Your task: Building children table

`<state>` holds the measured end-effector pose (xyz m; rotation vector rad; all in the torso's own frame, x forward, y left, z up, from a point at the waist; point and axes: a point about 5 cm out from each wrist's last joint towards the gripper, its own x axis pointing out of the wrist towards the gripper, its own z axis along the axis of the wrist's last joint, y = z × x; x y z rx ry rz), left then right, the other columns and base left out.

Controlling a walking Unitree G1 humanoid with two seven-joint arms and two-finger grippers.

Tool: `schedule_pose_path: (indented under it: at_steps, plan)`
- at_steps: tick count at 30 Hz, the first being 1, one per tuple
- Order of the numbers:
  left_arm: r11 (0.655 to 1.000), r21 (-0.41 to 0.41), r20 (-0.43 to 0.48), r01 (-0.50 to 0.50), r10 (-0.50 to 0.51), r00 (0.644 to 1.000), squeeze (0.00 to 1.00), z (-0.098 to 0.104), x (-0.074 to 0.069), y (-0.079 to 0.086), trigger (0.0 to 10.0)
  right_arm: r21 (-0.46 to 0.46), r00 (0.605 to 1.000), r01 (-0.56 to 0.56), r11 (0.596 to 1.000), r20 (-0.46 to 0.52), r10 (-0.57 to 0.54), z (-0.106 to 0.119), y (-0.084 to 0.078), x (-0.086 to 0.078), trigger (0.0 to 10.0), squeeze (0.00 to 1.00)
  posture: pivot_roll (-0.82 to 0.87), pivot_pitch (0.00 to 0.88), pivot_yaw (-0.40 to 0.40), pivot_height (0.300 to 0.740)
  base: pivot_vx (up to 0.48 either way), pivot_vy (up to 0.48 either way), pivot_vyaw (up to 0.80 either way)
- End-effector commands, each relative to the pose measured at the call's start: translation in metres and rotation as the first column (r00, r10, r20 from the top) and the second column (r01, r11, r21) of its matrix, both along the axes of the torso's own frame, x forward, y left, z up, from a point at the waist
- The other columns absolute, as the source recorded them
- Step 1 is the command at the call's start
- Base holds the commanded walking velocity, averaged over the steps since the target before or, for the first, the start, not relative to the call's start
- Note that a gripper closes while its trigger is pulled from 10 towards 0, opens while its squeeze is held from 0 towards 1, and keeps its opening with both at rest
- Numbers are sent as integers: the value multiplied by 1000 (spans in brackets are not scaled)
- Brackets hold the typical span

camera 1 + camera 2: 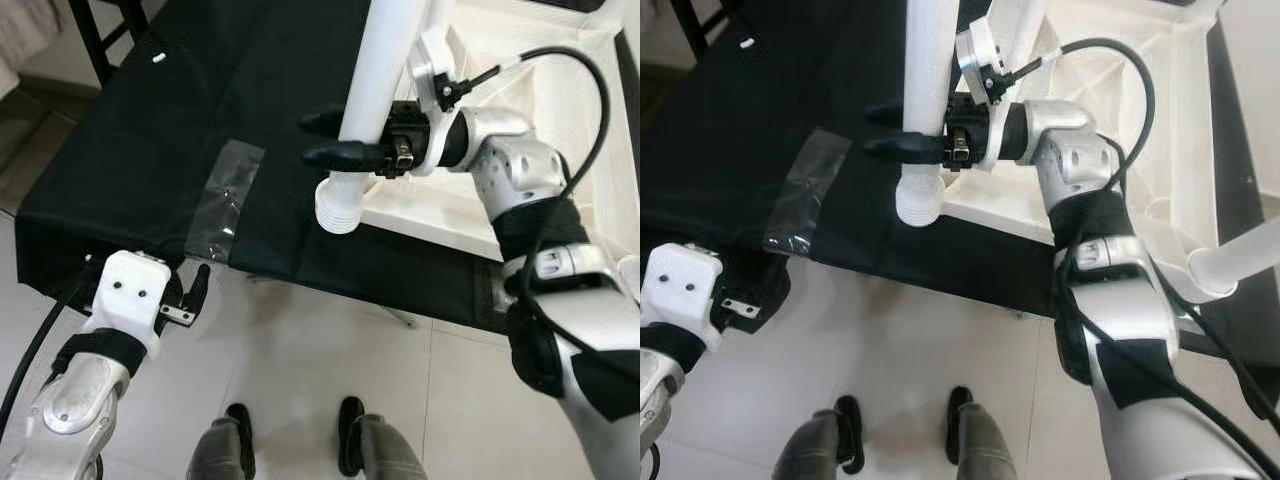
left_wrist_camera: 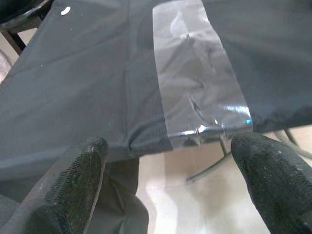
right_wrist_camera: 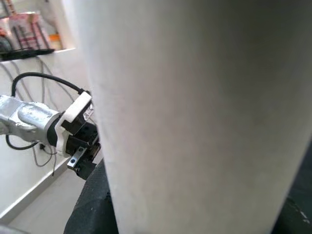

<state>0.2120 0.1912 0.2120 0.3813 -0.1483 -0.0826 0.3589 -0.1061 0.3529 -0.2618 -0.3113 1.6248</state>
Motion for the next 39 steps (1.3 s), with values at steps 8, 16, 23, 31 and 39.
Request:
schedule_pose_path:
  at_steps: [8,16,23,31,39]
  plan:
    - [998,57,-5,-34,34,999,0,1,-9,2,10000,-58,998,-26,998,62,30,6,8,2,10000,0,5,532,-46,740,0,0,0]
    - [997,61,1,-44,44,999,0,2,-12,2,10000,-98,998,-8,995,67,14,11,3,4,10000,0,-3,523,-49,740,0,0,0]
    - [997,65,5,-46,46,999,0,2,-12,2,10000,-107,998,-1,994,58,7,10,3,6,10000,0,-1,519,-48,740,0,0,0]
    - [997,71,8,-42,41,999,0,3,-13,0,10000,-136,997,29,990,70,-20,8,1,10,10000,0,0,530,-50,740,0,0,0]
    - [997,72,8,-42,41,999,0,3,-13,0,10000,-150,996,40,988,79,-28,8,1,11,10000,0,0,529,-52,740,0,0,0]
